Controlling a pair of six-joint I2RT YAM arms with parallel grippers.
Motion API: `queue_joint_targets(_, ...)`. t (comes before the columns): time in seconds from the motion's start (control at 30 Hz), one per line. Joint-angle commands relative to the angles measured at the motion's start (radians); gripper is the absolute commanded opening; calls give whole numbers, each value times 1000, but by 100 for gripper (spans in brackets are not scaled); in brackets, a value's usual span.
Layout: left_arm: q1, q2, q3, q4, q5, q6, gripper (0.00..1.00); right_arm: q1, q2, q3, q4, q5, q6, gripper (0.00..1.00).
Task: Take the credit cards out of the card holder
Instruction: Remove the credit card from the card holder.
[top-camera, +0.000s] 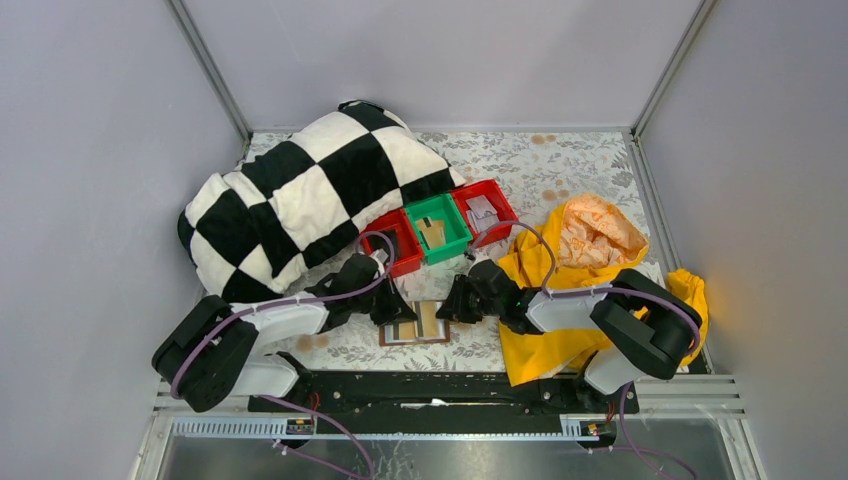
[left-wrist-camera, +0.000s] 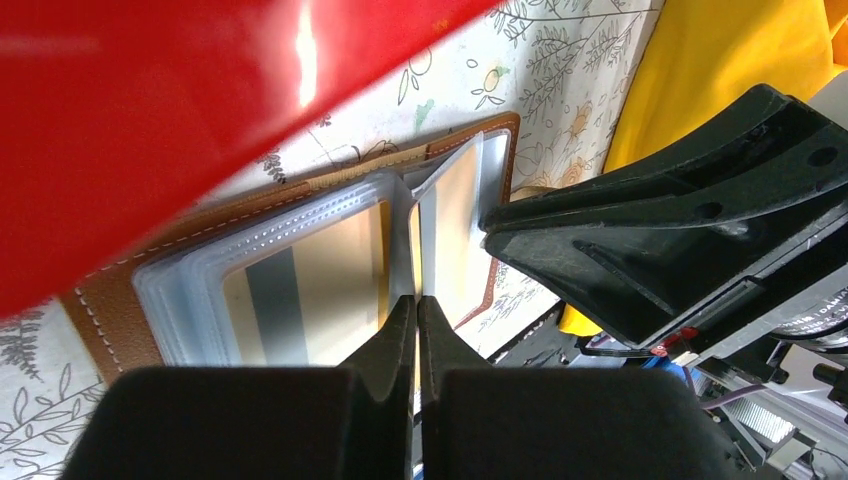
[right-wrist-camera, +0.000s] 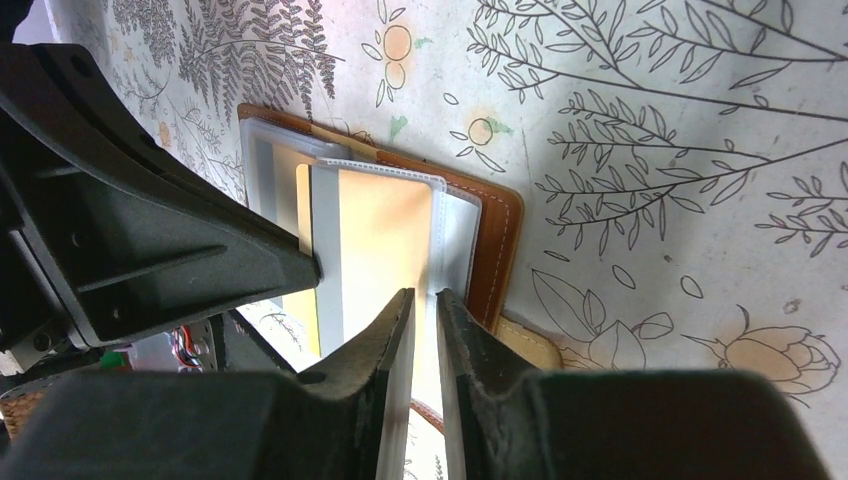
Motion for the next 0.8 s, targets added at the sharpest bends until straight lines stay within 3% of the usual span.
queue_joint_targets(0.0, 19, -17, 12, -27, 24, 61, 0, 8, 45, -13, -108, 37, -19, 22)
queue_joint_targets(0.2, 43, -49, -13, -45, 30, 68, 0, 7, 47, -25, -117, 57, -12, 21)
queue_joint_targets(0.27, 47, -62, -21, -40, 36, 68, 13, 7, 45, -28, -119, 62, -13, 21)
queue_joint_targets(0.33, 48, -72, -32, -16, 55, 67, 18, 8, 46, -31, -117, 59, -13, 21)
queue_joint_targets(0.4, 50, -73, -37, 6, 74, 61, 16, 7, 47, -30, -117, 57, -13, 21)
queue_joint_targets(0.47, 50, -70, -43, 31, 89, 53, 0, 8, 43, -29, -119, 57, -15, 21)
queue_joint_targets(0.73, 50, -79, -54, 53, 89, 37, 0, 8, -4, -23, -149, 70, -21, 21)
queue_joint_targets(0.77, 50, -78, -52, 52, 91, 38, 7, 8, -10, -21, -154, 72, -24, 21)
